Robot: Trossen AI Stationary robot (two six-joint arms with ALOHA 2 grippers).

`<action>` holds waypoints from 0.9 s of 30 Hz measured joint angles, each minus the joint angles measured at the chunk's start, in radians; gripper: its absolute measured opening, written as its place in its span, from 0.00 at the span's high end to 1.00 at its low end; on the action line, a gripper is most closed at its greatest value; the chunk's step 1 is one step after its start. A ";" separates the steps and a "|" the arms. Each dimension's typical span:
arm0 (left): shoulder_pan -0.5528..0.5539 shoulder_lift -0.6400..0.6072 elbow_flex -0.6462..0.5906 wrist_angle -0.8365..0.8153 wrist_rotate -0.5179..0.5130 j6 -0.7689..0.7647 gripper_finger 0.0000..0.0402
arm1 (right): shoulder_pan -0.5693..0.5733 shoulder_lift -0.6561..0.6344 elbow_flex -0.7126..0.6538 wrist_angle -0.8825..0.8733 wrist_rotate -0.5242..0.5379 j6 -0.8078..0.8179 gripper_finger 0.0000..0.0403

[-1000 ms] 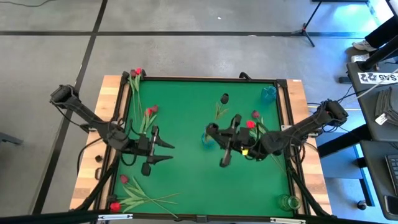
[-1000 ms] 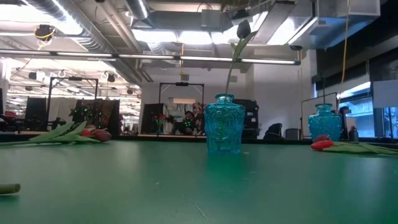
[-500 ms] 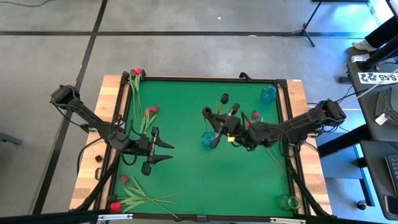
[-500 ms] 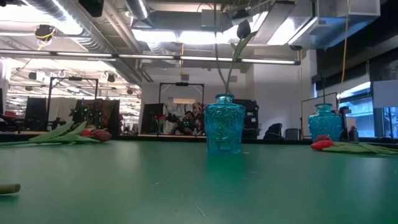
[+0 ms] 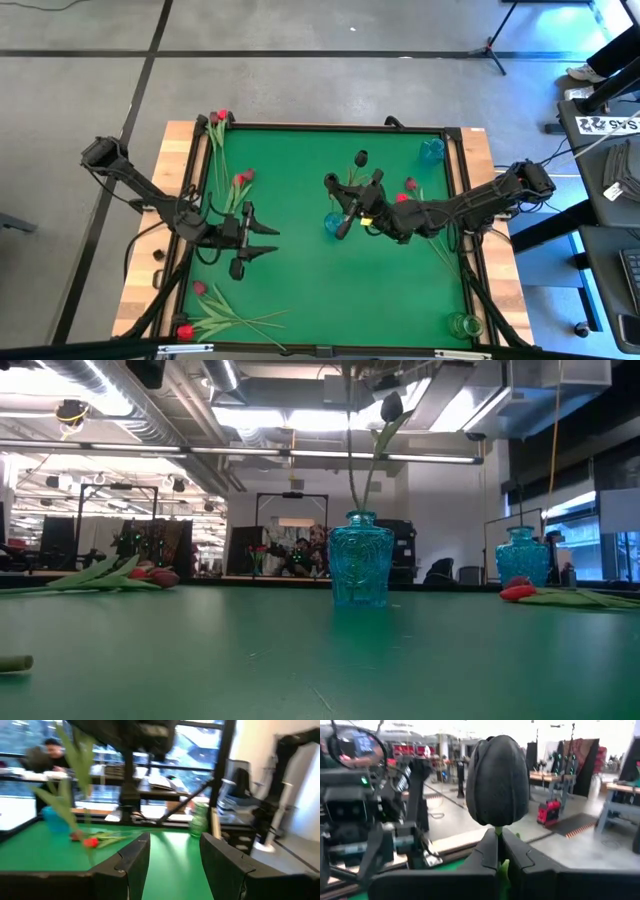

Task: Sort flowers into vase by color
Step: Put the black tulip into the bottom blue vase, then move the pink tulip to the middle left of the table

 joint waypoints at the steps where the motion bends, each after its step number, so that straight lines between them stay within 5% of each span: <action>1: -0.001 -0.015 0.000 -0.002 -0.018 0.000 0.58 | 0.000 0.000 0.000 -0.023 0.005 0.022 0.99; 7: 0.037 -0.168 0.001 -0.071 -0.070 0.009 0.58 | -0.012 0.000 0.000 -0.166 0.018 0.173 0.99; 15: 0.212 -0.366 0.001 -0.435 -0.164 -0.189 0.58 | -0.066 0.000 0.000 -0.331 -0.052 0.359 0.85; 27: 0.372 -0.383 0.001 -0.970 -0.319 -0.572 0.58 | -0.084 0.000 0.022 -0.425 -0.179 0.351 0.61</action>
